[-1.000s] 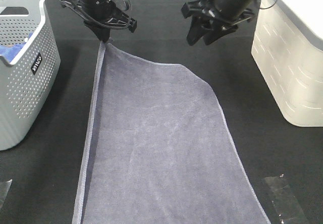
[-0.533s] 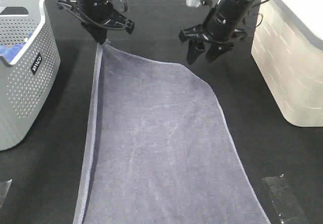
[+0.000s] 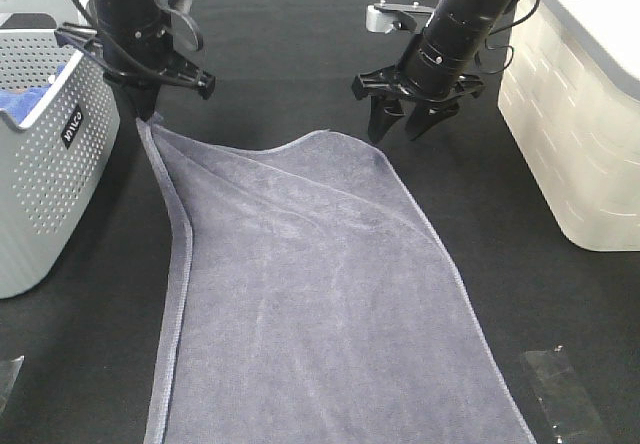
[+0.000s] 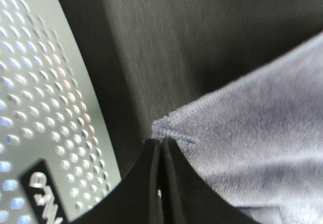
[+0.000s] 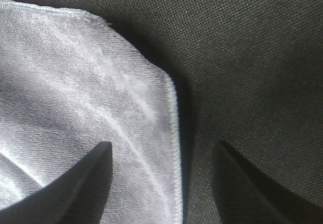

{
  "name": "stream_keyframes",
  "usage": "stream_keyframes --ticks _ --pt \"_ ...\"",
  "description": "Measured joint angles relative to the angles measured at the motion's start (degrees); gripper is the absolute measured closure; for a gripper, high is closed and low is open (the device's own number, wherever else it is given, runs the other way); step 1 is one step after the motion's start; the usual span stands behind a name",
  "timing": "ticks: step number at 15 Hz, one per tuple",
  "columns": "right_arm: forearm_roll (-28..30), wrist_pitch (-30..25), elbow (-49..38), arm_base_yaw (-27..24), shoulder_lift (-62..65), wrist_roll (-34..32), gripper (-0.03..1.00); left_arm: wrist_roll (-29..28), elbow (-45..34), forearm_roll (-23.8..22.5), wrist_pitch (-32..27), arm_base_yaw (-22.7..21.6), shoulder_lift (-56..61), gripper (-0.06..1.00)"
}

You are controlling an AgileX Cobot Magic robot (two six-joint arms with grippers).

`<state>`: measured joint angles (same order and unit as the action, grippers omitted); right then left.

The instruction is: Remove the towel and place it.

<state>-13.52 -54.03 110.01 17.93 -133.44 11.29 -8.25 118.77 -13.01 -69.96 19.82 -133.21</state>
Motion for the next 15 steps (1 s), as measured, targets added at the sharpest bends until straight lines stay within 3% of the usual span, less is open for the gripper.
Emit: stream_keyframes --ticks 6,15 --pt "-7.2 4.6 0.0 0.0 -0.1 3.7 0.42 0.0 -0.2 2.3 0.0 0.0 0.0 0.94" --pt "-7.5 5.5 0.0 0.0 -0.2 4.5 0.42 -0.2 -12.3 1.7 0.0 0.0 5.0 0.94"
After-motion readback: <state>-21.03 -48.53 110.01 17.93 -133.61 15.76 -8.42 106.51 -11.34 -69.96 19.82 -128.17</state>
